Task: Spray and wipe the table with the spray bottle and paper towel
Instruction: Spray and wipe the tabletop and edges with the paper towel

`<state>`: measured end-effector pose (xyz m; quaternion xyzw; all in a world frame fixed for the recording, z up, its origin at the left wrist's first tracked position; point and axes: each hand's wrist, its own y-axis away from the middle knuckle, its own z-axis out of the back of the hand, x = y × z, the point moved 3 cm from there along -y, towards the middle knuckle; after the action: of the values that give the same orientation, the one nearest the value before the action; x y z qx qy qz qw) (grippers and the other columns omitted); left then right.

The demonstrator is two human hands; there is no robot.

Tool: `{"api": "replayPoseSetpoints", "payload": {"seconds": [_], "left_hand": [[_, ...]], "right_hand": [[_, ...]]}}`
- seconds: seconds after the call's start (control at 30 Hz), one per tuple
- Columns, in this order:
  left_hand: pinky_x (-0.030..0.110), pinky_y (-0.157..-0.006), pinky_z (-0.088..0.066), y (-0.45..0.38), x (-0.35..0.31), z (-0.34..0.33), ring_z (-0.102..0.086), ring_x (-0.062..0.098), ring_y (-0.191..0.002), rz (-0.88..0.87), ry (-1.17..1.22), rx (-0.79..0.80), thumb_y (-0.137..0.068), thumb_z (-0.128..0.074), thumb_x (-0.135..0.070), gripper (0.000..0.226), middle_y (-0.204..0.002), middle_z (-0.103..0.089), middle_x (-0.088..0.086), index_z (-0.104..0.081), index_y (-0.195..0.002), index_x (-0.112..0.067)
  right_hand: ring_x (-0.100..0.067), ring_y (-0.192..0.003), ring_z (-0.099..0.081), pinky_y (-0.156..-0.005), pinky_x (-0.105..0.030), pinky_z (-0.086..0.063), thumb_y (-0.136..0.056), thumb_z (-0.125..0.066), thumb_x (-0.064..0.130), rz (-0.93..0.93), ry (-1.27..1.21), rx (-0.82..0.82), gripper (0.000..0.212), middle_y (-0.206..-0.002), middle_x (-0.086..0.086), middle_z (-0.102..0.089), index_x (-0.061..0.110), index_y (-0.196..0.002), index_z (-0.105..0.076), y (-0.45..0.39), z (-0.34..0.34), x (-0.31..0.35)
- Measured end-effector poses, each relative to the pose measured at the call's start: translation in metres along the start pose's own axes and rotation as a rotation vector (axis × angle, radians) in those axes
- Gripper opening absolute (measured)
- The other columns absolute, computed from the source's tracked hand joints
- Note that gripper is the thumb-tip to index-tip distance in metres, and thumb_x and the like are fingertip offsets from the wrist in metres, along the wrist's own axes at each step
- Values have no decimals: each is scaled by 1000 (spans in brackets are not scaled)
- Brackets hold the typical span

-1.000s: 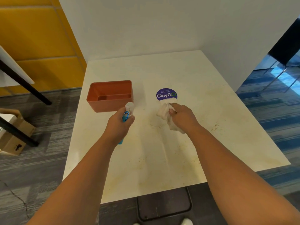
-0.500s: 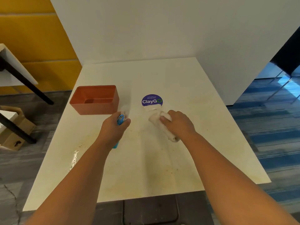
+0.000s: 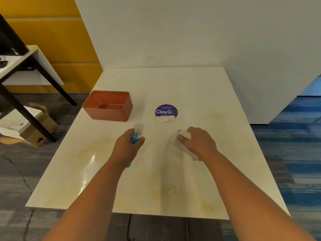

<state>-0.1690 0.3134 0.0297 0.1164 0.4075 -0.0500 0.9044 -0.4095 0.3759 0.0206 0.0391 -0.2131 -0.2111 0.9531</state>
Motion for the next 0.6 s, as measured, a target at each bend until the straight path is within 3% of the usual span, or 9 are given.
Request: {"api": "replayPoseSetpoints", "payload": {"seconds": [0.13, 0.23, 0.3, 0.4, 0.5, 0.6], "left_hand": [[31, -74, -45, -20, 5, 11, -59, 20, -82, 30, -3, -3, -95, -57, -36, 33, -106, -65, 8, -55, -115, -11], [38, -86, -50, -34, 14, 19, -62, 24, -98, 49, -8, 6, -95, -56, -38, 44, -119, -63, 8, -51, -131, -12], [38, -87, -50, -43, 21, 24, -61, 25, -100, 44, -11, 14, -96, -56, -37, 46, -122, -62, 8, -50, -133, -12], [38, -90, -50, -50, 28, 26, -60, 25, -103, 49, -40, 20, -96, -56, -37, 49, -127, -60, 7, -48, -136, -12], [34, -85, -49, -55, 33, 28, -60, 22, -99, 46, -54, 15, -96, -56, -37, 45, -123, -61, 6, -50, -132, -12], [32, -81, -47, -54, 34, 31, -60, 21, -95, 37, -48, -1, -95, -57, -36, 42, -118, -62, 5, -51, -130, -13]], "right_hand": [[-14, -73, -56, -58, -29, -42, -93, -32, 50, -58, -60, 39, 38, -77, 8, -59, 29, -77, -59, -6, -5, 2], [-16, -74, -56, -64, -34, -47, -91, -43, 26, -39, -128, 28, 19, -80, 6, -60, 29, -84, -61, -7, -11, 2], [-18, -73, -57, -65, -38, -49, -84, -46, 12, 0, -144, 1, 21, -78, 3, -60, 27, -84, -61, -10, -17, 6], [-18, -75, -57, -63, -35, -48, -89, -47, 27, -15, -102, -30, 12, -80, 3, -59, 22, -86, -58, -13, -22, 8], [-15, -76, -55, -60, -30, -43, -89, -39, 52, -44, -21, -48, 31, -80, 8, -58, 26, -85, -55, -18, -28, 11], [-15, -78, -54, -58, -28, -40, -92, -39, 48, -32, -9, -29, 27, -81, 8, -58, 28, -87, -57, -22, -27, 23]]}}
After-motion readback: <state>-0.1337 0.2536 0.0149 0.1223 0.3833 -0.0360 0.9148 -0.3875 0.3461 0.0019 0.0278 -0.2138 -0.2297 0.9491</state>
